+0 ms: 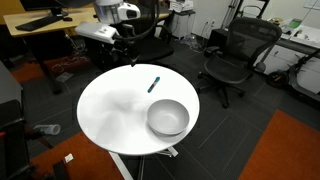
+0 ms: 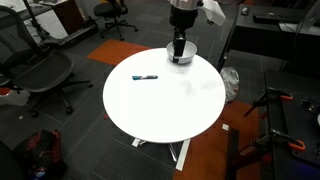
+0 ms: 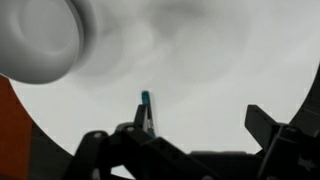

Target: Move the marker to the left.

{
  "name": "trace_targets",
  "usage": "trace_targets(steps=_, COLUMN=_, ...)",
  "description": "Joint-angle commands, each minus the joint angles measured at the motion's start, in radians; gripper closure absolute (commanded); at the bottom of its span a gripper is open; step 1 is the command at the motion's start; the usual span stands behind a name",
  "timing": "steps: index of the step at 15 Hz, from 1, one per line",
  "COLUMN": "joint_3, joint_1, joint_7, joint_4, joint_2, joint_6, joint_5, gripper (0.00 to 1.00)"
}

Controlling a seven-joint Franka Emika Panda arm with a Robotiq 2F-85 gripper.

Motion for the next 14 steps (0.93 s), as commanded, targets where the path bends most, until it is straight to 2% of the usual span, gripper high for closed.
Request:
trace_targets(steps=1, joint_3=0.041, joint_1=-0.051, joint_7=-0.040, joint_4=0.174, joint_2=0.144, joint_6=-0.024, joint_5=0.020, gripper=0.00)
trace_targets(steps=8, joint_3=0.079, joint_1=-0.081, joint_7=-0.035, joint_4=0.408, joint_2=0.348, joint_6=-0.059, joint_5=-0.010, gripper=0.00)
trace_targets(steps=14, joint_3=0.072, joint_1=-0.079, joint_7=-0.018, joint_4=0.557, joint_2=0.485, joint_6=-0.102, joint_5=-0.039, gripper=0.00)
